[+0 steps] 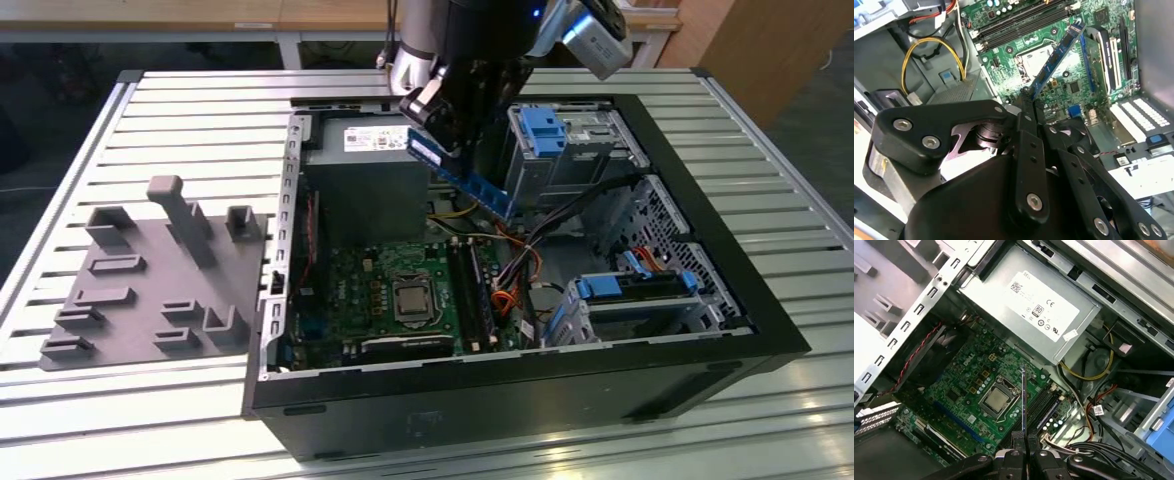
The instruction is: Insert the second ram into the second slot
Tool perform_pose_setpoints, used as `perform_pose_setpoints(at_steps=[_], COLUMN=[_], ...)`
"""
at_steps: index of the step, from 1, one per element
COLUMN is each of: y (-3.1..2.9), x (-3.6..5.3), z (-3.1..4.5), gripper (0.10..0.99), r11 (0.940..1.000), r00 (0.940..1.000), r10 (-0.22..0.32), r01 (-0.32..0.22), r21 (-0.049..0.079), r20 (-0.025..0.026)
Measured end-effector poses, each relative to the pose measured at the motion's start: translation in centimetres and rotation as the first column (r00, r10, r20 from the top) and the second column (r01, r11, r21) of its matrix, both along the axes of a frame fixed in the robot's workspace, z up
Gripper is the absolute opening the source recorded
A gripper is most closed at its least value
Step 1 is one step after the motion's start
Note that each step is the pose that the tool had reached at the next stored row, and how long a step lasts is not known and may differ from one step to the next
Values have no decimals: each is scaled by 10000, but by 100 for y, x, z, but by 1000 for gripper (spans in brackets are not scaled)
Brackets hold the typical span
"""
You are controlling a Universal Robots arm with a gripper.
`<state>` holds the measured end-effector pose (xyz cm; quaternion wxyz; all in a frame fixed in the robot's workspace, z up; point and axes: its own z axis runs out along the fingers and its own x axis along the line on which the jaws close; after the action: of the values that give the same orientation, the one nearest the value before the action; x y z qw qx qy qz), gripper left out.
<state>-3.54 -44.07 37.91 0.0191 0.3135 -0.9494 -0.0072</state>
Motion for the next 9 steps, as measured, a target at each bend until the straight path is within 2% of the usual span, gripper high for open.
perform_pose_setpoints(at_steps=[5, 9], y=[0, 0], x=[0, 0], z=[-2, -5], gripper=[133, 133], r11=[9981, 9921], r00=[9981, 9922], r10=[-619, -1249], r01=[619, 1249], r21=[-47, -83], r20=[1, 5])
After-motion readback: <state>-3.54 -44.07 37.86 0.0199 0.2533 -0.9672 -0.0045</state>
